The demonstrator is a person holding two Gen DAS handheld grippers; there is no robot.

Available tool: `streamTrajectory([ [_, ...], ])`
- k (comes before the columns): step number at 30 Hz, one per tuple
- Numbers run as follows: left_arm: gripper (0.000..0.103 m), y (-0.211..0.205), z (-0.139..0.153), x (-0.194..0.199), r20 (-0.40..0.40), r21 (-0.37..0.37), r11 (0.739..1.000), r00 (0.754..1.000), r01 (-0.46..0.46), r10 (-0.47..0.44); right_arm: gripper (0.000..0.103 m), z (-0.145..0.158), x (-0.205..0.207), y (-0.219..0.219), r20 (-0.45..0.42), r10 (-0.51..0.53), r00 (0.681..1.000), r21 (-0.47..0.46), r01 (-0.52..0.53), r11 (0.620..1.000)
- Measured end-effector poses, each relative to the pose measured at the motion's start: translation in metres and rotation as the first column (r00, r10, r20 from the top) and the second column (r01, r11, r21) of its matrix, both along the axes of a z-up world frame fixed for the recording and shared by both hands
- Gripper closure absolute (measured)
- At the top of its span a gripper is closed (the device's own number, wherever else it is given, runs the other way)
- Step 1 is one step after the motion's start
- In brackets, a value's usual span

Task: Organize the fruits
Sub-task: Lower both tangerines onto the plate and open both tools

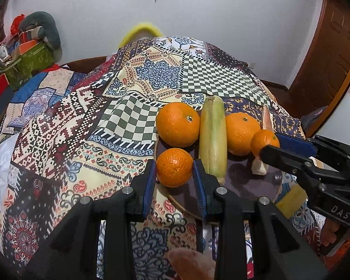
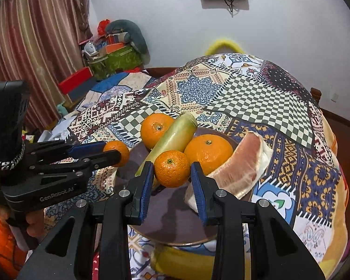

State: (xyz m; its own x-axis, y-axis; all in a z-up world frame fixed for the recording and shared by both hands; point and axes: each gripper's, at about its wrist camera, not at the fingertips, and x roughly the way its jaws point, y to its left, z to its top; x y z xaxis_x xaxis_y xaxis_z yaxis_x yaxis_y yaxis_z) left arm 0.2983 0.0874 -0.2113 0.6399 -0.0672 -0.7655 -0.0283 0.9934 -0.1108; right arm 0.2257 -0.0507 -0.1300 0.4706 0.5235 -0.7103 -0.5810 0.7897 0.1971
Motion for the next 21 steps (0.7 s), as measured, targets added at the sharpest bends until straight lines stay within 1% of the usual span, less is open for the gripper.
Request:
streamTrajectory([
  [4,0.071,0.000,-0.009,0.010,-0.023,-0.014,1.000,1.000,0.005,-0.005,0.072,-0.004,0.004,0.003,-0.011,0.011,1.000,-0.015,-0.011,1.000],
  [8,0.071,-0.003,-0.010,0.013,-0.023,-0.011,1.000,1.000,0.021,-0.021,0.072,-0.009,0.005,0.004,-0.026,0.010,1.000,-0.023,-0.011,1.000],
  [13,0.071,-0.008,-0.003,0.010,-0.002,0.014,0.999,0.999,0.034,-0.034,0.072,-0.008,0.005,0.002,-0.034,0.005,0.999,-0.018,-0.006,1.000],
  [21,0.071,-0.011,0.015,-0.008,0.021,0.028,0.999,0.999,0.033,-0.033,0.072,0.010,-0.009,-0.012,0.002,-0.022,1.000,-0.019,0.022,1.000],
])
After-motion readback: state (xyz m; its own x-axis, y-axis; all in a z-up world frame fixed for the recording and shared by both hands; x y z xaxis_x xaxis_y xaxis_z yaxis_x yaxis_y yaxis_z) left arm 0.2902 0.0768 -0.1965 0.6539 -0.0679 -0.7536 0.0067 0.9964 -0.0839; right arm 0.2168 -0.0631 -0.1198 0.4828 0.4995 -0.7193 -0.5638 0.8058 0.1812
